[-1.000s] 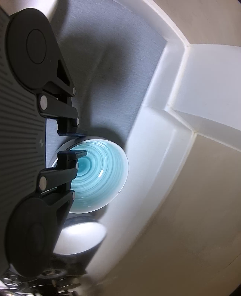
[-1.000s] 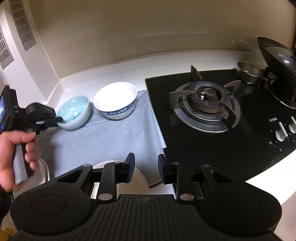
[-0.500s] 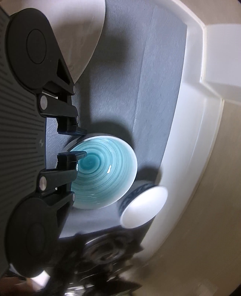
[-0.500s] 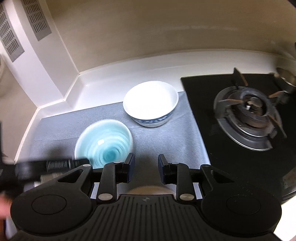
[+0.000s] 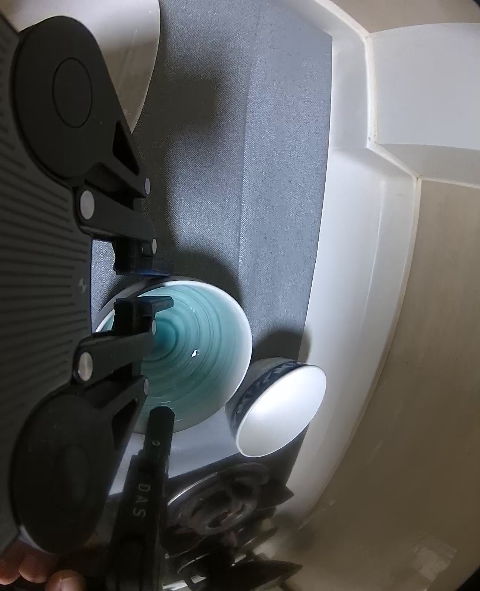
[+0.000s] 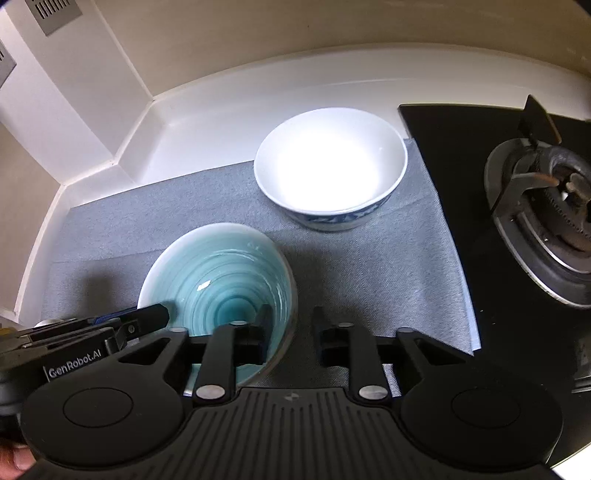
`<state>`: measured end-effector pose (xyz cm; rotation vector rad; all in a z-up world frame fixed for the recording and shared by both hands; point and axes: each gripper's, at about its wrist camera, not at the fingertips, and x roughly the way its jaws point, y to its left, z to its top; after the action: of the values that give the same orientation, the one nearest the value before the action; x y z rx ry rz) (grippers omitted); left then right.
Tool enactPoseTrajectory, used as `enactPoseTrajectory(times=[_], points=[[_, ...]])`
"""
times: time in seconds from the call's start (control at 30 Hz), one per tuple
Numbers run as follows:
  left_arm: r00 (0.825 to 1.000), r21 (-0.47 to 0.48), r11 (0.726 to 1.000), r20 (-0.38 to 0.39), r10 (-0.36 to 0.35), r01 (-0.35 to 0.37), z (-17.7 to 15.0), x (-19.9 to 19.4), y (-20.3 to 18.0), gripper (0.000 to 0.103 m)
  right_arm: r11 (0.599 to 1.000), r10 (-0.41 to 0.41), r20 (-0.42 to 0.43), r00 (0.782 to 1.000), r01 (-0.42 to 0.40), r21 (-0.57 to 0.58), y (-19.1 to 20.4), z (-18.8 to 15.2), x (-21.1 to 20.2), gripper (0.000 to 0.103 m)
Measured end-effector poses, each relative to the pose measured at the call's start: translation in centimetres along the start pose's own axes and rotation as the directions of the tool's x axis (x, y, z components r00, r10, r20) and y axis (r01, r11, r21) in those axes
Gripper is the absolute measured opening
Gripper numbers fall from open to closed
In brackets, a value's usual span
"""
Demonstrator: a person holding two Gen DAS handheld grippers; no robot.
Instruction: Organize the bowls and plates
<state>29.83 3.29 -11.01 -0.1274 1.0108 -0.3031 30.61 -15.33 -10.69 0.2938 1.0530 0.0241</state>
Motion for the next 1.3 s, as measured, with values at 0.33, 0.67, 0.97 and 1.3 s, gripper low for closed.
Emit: enactPoseTrajectory(times=[0.33,0.67,0.97,1.3], points=[[1.000,0.021,0.999,0.015,0.027,-0.027,-0.4,-1.4,-0.9,0.011,1.000,-0.015,0.047,0.999,0.016,-0.027,0.4,-0.5,-1.1,0.008],[0.997,0.060,0.997,0.066,0.041,-0.045,-0.6,-5.0,-2.2,0.011,1.000,0.019,0.120,0.993,-0.017,-0.013,0.5,-1.3,-4.8,0.008],[0.995,0.171,0.985,0.102,-0.017,-0.001,-1.4,-9.2,-5.0,0.011,0.998,0.027,0.190,0.982,-0.038,0.052,0.0,-2.8,-9.8,0.009],[0.994,0.256,0.961,-0.015,-0.109,0.109,-4.9,-8.0,-7.7,0.011,0.990,-0.072,0.158,0.985,0.050,0.135,-2.2,-7.1,-13.3,0.009]])
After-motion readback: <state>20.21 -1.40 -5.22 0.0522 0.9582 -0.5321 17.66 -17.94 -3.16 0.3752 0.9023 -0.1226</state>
